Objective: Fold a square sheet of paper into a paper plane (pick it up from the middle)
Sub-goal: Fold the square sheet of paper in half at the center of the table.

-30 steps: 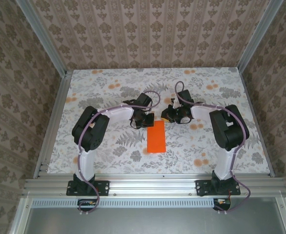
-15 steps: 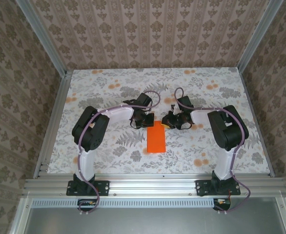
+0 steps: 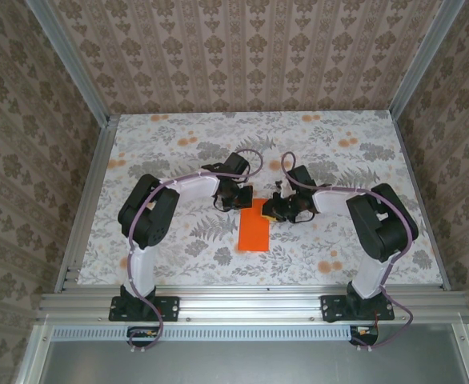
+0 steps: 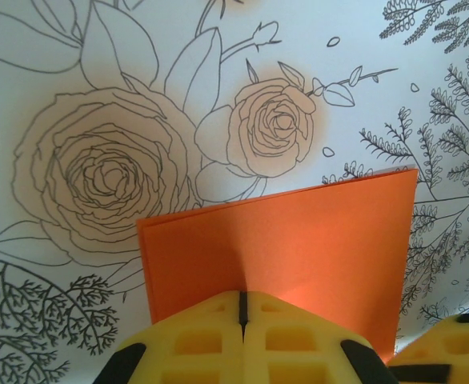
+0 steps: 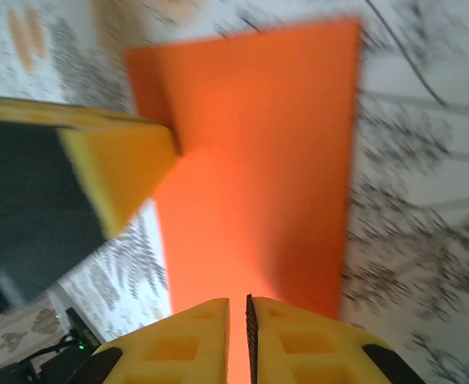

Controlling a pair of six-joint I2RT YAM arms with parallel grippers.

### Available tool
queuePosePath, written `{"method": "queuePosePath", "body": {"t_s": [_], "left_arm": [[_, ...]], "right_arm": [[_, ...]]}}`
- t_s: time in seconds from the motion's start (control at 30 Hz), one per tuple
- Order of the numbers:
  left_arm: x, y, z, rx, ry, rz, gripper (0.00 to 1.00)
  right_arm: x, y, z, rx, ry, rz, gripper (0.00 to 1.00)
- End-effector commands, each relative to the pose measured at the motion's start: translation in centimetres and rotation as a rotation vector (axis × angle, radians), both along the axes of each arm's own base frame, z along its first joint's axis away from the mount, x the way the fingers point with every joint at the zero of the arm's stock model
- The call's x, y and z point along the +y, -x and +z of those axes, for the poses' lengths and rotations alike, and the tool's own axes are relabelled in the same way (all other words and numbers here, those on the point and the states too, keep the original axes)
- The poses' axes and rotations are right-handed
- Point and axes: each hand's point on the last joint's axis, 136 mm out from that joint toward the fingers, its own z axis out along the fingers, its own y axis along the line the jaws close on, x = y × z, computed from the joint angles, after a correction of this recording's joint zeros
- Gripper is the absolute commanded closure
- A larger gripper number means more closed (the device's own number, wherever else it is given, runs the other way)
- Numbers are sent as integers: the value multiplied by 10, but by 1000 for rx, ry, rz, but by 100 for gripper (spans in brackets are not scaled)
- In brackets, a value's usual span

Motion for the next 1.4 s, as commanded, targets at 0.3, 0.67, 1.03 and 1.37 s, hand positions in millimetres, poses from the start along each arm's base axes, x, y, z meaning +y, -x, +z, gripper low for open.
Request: {"method": "queuePosePath", "body": {"t_s": [0.3,0.67,1.03,1.37], "left_arm": [[16,12,-13,35,-81,-13,100],[15,10,-10,29,-74,-13,100],[16,12,-10,31,-76,-12,100],[15,11,-10,32,-76,-16,100]], "right_arm": [[-10,20,1,7,33,-17,84],[-3,57,-23,49,50,-9,84],[-3,66,0,-6,49,8,84],[-1,93,-27,50,63,20,84]]}}
